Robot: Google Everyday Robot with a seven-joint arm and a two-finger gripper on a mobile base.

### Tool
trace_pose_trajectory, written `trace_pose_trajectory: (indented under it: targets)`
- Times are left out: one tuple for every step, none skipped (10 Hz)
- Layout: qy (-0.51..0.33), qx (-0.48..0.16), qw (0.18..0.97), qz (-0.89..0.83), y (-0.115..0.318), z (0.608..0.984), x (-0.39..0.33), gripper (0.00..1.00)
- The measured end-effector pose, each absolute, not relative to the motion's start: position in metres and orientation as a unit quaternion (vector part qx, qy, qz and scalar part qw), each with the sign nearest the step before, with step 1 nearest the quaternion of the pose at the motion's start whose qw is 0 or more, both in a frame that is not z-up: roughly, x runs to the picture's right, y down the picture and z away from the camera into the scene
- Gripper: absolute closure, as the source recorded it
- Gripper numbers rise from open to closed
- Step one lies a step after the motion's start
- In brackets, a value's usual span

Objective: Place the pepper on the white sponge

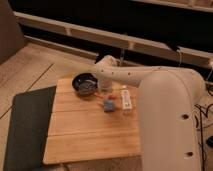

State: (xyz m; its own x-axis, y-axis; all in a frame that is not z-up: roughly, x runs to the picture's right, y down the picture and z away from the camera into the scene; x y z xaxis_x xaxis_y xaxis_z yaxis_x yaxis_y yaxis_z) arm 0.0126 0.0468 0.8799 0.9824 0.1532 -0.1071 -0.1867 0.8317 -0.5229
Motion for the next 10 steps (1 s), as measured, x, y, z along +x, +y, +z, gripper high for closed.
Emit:
trace_pose_trajectory:
  targets:
    - [0.031,-0.278,0.955,0.098,0.05,0.881,0.02,1.0]
    - [0.031,-0.28,0.954,0.105,0.053,0.882,0.023,1.0]
    - [0.03,-0.283,0.952,0.112,0.058,0.883,0.028,1.0]
    - [0.028,-0.286,0.951,0.117,0.062,0.886,0.031,1.0]
    - [0.026,-0.287,0.95,0.121,0.063,0.887,0.032,0.99]
    - [0.022,-0.287,0.949,0.126,0.064,0.889,0.032,0.92]
    - [0.016,-0.286,0.949,0.13,0.064,0.89,0.032,0.78]
    - [0.013,-0.286,0.949,0.131,0.064,0.891,0.031,0.7]
    - [0.011,-0.287,0.948,0.133,0.065,0.891,0.032,0.6]
    - [0.011,-0.291,0.947,0.134,0.068,0.892,0.032,0.48]
